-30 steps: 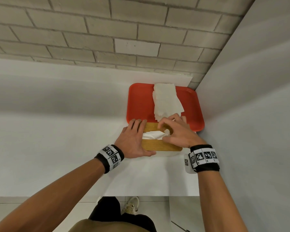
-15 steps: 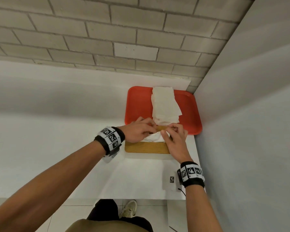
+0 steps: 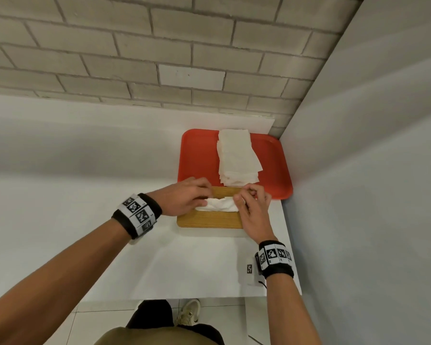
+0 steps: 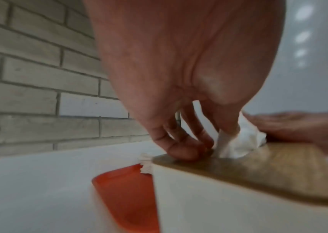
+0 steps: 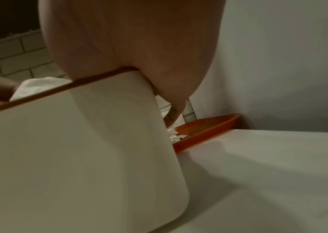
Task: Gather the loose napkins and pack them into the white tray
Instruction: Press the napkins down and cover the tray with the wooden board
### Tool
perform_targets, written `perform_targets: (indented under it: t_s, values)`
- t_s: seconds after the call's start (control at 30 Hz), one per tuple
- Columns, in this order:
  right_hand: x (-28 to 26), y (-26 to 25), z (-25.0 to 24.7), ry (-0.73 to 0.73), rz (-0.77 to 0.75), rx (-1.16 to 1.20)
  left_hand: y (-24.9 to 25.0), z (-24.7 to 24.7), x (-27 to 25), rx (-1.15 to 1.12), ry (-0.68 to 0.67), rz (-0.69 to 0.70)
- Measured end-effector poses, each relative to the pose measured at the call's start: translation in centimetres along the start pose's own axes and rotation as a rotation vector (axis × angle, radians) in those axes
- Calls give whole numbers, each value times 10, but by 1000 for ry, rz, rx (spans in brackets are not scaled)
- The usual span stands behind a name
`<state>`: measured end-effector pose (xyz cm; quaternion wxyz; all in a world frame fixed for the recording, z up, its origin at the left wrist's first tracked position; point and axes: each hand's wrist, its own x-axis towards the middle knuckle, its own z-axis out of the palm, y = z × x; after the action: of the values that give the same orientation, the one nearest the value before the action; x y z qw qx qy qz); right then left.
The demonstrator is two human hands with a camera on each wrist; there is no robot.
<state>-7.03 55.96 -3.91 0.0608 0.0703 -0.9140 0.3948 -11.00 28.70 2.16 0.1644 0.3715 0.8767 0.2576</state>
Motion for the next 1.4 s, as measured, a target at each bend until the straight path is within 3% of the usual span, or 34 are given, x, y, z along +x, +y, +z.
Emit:
perform_targets:
  t_s: [0.1, 0.23, 0.33, 0.53, 0.6, 0.67, 0.77, 0.83, 0.93, 1.03, 1.13, 1.33, 1.4]
  values:
    - [0, 2, 1, 3, 9, 13, -8, -8, 2, -62, -114, -22]
    - [0, 5, 2, -9, 6, 7, 8, -28, 15, -201, -211, -157]
    - [0, 5, 2, -3, 1, 12, 19, -37, 24, 23, -275, -103]
    - [-1, 2, 0, -6, 21, 18, 21, -38, 12, 363, -171, -4]
    - [-1, 3, 0, 8, 17, 22, 21, -33, -1, 416, -76, 22]
    - [-1, 1, -2, 5, 33, 41, 16, -24, -14, 328, 27, 29]
    - [-3, -7, -9, -47, 117, 163, 4, -11, -26, -28, 135, -42]
    - [-4, -9, -16, -65, 92, 201, -2, -1, -31, -198, 217, -93]
    - [2, 3, -25, -125, 77, 128, -9, 15, -34, -211, 371, -126]
    - [10, 7, -35, -114, 154, 254, -12, 29, -36, -252, 455, -163]
    - [11, -1, -32, -32, 154, 296, -10, 33, -37, -358, 417, -167]
    - [12, -22, -20, -37, 57, -145, -5, 31, -30, -417, 308, -117]
    - [11, -27, -16, -7, 68, -120, -3, 35, -26, -426, 317, -156]
